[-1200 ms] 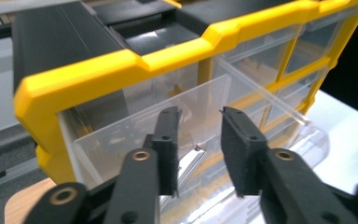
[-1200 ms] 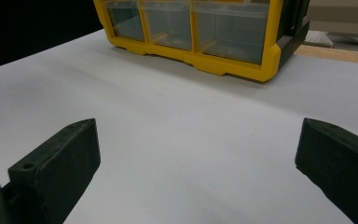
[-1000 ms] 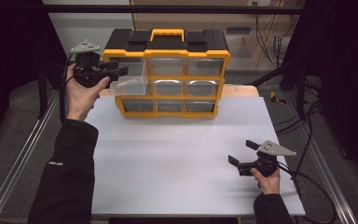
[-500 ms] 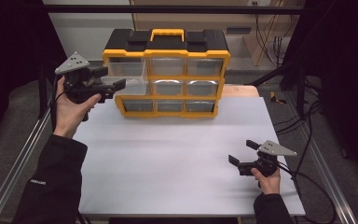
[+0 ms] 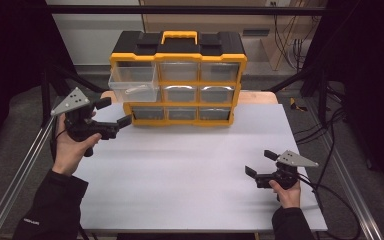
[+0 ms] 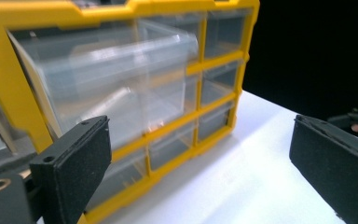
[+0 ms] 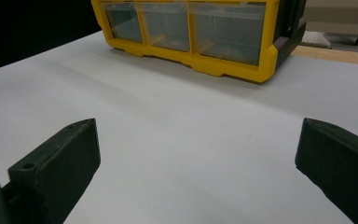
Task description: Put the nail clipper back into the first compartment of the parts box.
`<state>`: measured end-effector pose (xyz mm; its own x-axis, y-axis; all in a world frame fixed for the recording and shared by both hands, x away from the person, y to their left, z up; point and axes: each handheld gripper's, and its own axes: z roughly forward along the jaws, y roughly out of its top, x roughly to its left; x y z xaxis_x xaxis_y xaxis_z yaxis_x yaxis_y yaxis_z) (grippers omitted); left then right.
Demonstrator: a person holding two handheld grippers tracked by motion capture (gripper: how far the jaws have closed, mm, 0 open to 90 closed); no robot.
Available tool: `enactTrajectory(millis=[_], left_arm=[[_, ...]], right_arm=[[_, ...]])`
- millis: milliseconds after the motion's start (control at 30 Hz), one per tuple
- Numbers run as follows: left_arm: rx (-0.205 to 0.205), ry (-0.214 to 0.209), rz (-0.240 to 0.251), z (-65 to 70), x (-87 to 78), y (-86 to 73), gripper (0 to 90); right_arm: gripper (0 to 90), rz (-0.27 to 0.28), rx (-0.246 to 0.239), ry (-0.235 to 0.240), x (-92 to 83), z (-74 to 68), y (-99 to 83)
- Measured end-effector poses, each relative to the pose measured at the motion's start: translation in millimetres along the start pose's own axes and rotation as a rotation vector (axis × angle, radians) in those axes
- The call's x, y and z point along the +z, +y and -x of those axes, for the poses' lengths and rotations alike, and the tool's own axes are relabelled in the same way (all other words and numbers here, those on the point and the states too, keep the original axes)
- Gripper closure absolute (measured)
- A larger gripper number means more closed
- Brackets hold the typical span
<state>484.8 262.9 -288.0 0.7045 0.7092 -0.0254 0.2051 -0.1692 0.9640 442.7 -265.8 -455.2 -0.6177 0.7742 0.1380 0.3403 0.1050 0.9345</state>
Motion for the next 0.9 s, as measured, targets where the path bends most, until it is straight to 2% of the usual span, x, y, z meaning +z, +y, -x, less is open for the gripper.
enactTrajectory(millis=[133,433,600,767,800,900], left_arm=[[-0.015,-0.007,0.006,1.2,-3.0,-22.2,4.6],[-0.084,-0.006,0.001,-0.5,-5.5,-80.9,4.5],[-0.099,-0.007,-0.043,1.0,-2.1,-114.2,4.6],[-0.097,-0.017,-0.063,5.8,0.6,-134.2,4.4],[-0.088,-0.013,-0.083,6.0,1.2,-138.0,4.3],[-0.104,-0.008,-0.08,5.3,1.6,-143.8,3.7]], right_arm=[[0.6,-0.001,0.001,-0.001,-0.1,0.3,-0.1],[0.6,-0.003,0.0,-0.001,0.5,0.0,-0.5],[0.6,-0.004,0.001,-0.001,0.6,0.2,-0.5],[0.6,-0.004,0.001,-0.001,0.0,0.1,-0.4],[0.6,-0.004,0.003,0.0,0.1,0.2,-0.5],[0.6,-0.008,0.001,0.003,0.6,0.0,-1.3]])
